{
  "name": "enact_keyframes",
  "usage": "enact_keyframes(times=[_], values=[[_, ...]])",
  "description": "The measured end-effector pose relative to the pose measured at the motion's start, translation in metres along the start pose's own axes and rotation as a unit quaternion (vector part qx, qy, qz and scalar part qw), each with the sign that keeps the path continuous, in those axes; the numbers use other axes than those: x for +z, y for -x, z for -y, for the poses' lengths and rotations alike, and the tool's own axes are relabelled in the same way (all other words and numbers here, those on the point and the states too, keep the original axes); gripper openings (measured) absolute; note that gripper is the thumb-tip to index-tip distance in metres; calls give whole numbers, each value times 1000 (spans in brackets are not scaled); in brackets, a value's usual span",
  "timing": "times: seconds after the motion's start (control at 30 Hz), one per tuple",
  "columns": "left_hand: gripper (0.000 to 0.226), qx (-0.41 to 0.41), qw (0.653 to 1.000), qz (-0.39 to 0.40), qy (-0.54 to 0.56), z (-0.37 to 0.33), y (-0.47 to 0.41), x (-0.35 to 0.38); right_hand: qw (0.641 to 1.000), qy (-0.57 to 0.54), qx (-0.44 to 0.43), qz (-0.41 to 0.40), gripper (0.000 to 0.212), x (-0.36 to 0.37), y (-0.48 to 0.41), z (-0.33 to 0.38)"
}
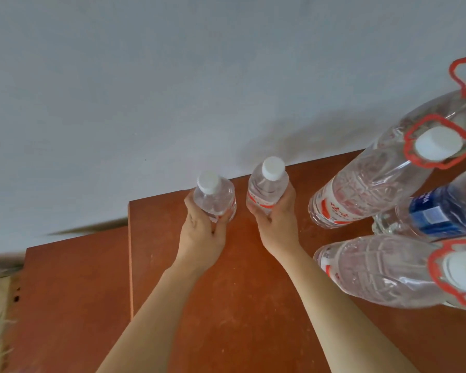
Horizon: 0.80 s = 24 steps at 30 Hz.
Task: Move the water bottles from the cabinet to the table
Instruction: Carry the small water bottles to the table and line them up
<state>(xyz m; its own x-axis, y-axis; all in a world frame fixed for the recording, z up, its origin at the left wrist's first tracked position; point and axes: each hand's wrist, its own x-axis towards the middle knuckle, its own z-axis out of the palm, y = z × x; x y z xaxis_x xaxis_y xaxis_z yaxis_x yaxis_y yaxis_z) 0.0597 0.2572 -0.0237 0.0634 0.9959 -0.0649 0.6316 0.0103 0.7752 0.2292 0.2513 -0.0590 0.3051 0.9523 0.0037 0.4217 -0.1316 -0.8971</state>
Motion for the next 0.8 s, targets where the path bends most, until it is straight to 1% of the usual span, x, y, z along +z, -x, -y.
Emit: enact_keyframes(times=[0.13, 0.17, 0.23, 0.3, 0.4, 0.47, 0.57, 0.7, 0.8], values=[[77, 6, 1000, 2, -5, 6, 29, -7, 999, 36, -15, 8, 77, -2, 39, -5], [74, 12, 1000, 3, -6, 9, 31, -8, 998, 52, -19, 8, 76, -2, 45, -5], [66, 16, 1000, 1, -2, 9, 30, -10, 997, 77, -20, 1, 80, 0, 48, -4], [65, 20, 1000, 5, 3, 7, 26, -11, 997, 81, -8, -5, 84, 1, 41, 0], [65, 29, 999, 19, 5, 5, 32, -14, 998, 55, 33, 8, 87, -4, 32, 1], [66, 31, 999, 28, 10, 9, 48, -18, 997, 67, 31, 22, 87, -9, 44, -4], [67, 32, 998, 44, 11, 16, 88, -30, 995, 87, 15, 41, 84, -15, 96, -11], [67, 28, 997, 66, -3, 30, 150, -42, 994, 91, 37, 46, 81, -21, 180, -8], [70, 28, 996, 83, -26, 41, 187, -49, 995, 77, 43, 37, 84, -25, 224, -3]])
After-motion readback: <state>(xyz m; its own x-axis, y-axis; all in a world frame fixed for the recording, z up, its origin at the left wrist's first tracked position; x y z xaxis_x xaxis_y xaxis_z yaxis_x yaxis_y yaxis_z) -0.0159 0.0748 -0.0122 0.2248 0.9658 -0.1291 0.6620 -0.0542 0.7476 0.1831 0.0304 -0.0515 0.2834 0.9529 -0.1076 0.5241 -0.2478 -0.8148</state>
